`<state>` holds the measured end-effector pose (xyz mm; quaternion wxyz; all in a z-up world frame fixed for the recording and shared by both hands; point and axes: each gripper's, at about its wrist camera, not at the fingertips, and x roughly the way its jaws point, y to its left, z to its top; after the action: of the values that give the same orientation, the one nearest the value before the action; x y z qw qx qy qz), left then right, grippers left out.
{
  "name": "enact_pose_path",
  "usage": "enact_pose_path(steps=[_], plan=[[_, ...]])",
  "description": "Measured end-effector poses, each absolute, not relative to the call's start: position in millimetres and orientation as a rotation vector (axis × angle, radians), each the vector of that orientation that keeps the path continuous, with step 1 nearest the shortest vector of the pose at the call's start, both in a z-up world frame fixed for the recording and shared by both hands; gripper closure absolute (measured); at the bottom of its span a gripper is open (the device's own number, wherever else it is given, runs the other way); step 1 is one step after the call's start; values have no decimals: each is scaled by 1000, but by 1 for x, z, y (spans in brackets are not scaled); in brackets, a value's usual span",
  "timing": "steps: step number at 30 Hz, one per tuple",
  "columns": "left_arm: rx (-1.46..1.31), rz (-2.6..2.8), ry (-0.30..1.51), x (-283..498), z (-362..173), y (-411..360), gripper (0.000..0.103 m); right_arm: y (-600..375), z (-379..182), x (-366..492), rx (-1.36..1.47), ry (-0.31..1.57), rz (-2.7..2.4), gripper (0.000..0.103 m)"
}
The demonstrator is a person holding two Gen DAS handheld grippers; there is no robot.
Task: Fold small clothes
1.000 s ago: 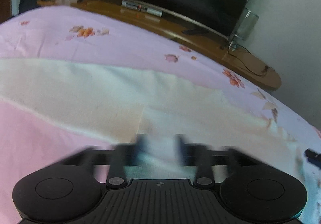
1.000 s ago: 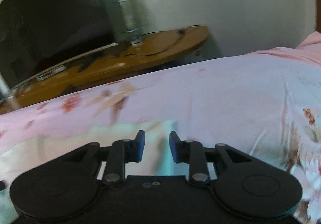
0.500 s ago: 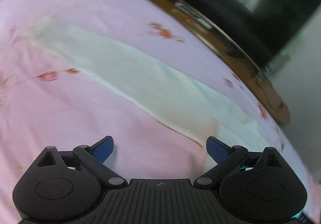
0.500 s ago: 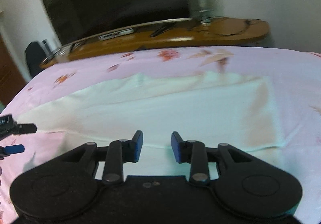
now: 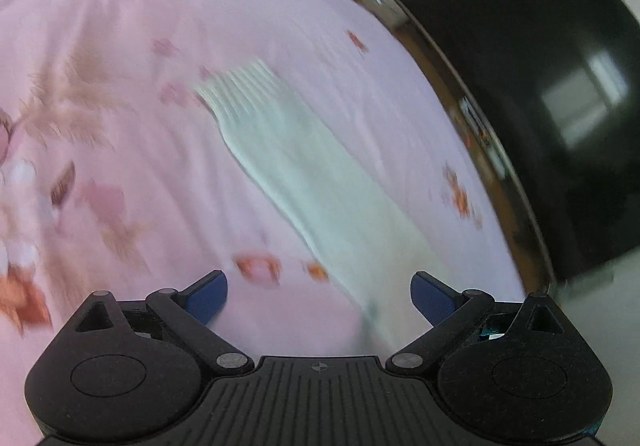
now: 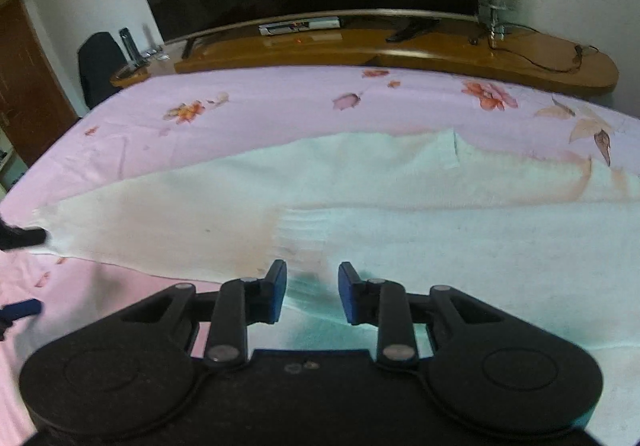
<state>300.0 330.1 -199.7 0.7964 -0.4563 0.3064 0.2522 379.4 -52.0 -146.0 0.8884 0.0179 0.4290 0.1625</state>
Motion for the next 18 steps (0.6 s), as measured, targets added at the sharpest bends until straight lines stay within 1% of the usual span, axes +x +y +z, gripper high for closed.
enact_pose_path(steps=[6, 7, 8, 10, 11, 13, 14, 15, 16, 18], plan=[[-1074, 553, 579, 308, -213, 359, 6, -51, -155, 383, 30, 878, 338, 73], [-1087, 557, 562, 307, -213, 363, 17, -50, -156, 383, 32, 878, 340, 73], [-1093, 571, 545, 309, -215, 368, 25, -51, -156, 384, 35, 878, 343, 73], [-1124, 580, 527, 311, -222, 375, 48, -53, -156, 384, 40, 878, 349, 73], [-1137, 590, 516, 310, -224, 378, 52, -54, -156, 384, 46, 879, 352, 73], [-1165, 590, 494, 308, -229, 384, 67, -56, -156, 385, 57, 881, 358, 73], [-1175, 594, 488, 307, -232, 385, 72, -57, -156, 385, 61, 881, 360, 73], [-1183, 603, 483, 305, -234, 386, 84, -57, -156, 385, 63, 881, 362, 73], [-1189, 616, 482, 305, -237, 387, 93, -57, -156, 385, 64, 880, 364, 73], [-1188, 630, 481, 304, -238, 387, 95, -58, -155, 385, 62, 873, 361, 73]])
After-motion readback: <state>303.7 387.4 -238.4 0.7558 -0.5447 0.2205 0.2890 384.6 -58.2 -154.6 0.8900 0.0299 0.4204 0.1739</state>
